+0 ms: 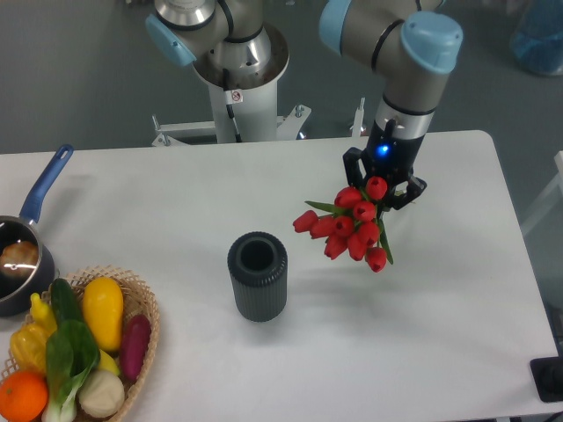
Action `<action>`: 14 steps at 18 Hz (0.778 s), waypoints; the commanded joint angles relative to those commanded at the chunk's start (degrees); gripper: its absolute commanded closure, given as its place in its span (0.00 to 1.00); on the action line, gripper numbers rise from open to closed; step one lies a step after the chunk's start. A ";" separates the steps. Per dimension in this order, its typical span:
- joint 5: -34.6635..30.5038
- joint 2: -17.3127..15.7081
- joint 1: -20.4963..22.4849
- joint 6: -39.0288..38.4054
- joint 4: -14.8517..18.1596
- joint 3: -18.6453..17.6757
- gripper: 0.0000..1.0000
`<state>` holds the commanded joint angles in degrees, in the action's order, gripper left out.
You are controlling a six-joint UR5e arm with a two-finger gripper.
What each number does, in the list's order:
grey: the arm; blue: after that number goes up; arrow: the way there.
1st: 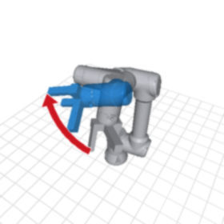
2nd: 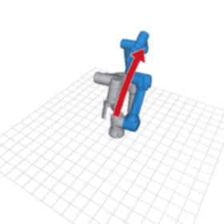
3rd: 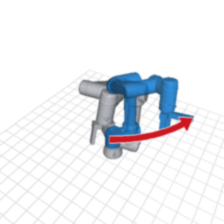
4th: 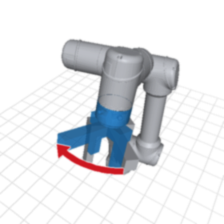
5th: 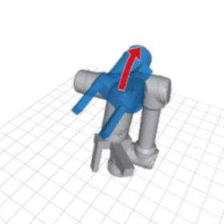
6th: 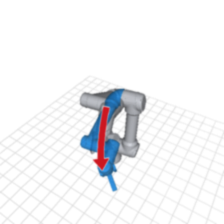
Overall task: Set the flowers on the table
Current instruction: 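Carry the tulip bouquet toward the grey vase, lowering slightly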
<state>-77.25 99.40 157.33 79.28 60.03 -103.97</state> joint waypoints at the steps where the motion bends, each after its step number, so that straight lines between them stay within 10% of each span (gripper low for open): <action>1: 0.00 0.18 0.00 0.00 0.00 -0.09 0.61; 14: -4.04 5.27 0.35 -0.70 -0.44 0.61 0.59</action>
<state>-81.30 104.67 157.68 78.57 59.59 -103.36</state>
